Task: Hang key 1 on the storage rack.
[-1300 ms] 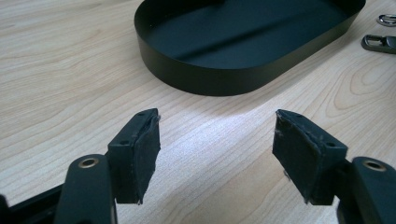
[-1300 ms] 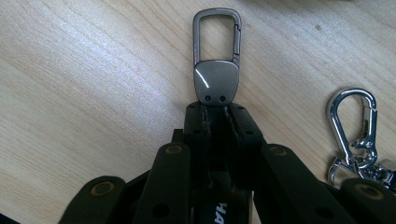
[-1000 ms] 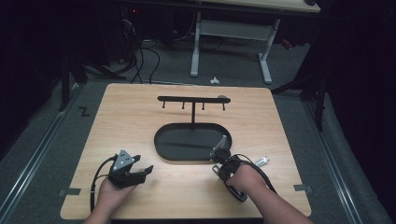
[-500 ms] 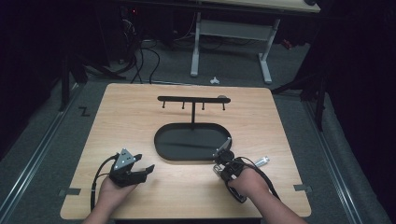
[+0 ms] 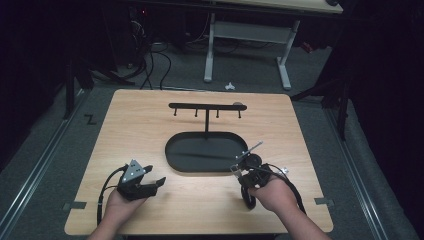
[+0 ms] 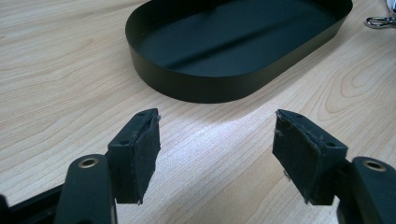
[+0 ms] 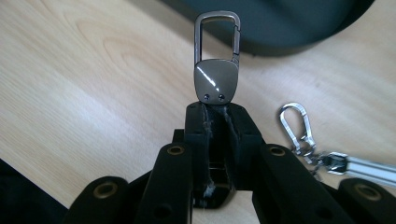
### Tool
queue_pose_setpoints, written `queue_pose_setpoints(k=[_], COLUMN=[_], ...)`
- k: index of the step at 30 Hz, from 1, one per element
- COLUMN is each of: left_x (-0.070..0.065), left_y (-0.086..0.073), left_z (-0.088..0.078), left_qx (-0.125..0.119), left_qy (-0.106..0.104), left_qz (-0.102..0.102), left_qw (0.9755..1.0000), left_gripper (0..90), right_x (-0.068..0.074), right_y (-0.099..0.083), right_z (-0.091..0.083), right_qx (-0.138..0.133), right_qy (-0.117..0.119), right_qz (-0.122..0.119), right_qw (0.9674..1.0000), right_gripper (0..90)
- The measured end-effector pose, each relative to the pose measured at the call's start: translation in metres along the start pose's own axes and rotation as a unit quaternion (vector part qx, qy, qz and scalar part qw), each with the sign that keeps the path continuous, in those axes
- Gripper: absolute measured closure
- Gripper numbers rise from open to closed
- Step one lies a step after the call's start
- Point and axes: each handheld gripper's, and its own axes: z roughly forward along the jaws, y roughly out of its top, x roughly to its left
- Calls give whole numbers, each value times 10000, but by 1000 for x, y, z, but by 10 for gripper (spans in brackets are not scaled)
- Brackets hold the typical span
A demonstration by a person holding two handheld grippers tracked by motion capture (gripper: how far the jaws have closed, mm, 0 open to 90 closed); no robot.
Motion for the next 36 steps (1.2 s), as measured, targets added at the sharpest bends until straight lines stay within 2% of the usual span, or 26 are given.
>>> queue_pose_setpoints(k=[12,14,18,27,31,36], left_x=[2,2,2,1,0,-1], left_y=[-1,-1,-1,-1,-3,-2], left_z=[-1,-2,-4,-1,-1,-4], left_qx=[7,-3,-53,3,67,-5], left_qy=[-6,5,-19,-1,6,28], left_qz=[-12,-18,-78,12,26,37], left_qw=[10000,10000,10000,10000,10000,10000], left_gripper=[324,324,325,327,327,327], right_x=[-4,-5,-5,-4,-8,-10], right_y=[23,27,34,46,50,58], right_z=[-36,-38,-37,-39,-42,-44], right_qx=[-648,-676,-701,-682,-686,-765], right_qy=[-30,-36,-27,-175,-130,-104], right_qz=[63,9,49,24,90,50], right_qw=[9979,9977,9975,9975,9975,9970], right_gripper=[809,808,808,808,808,808])
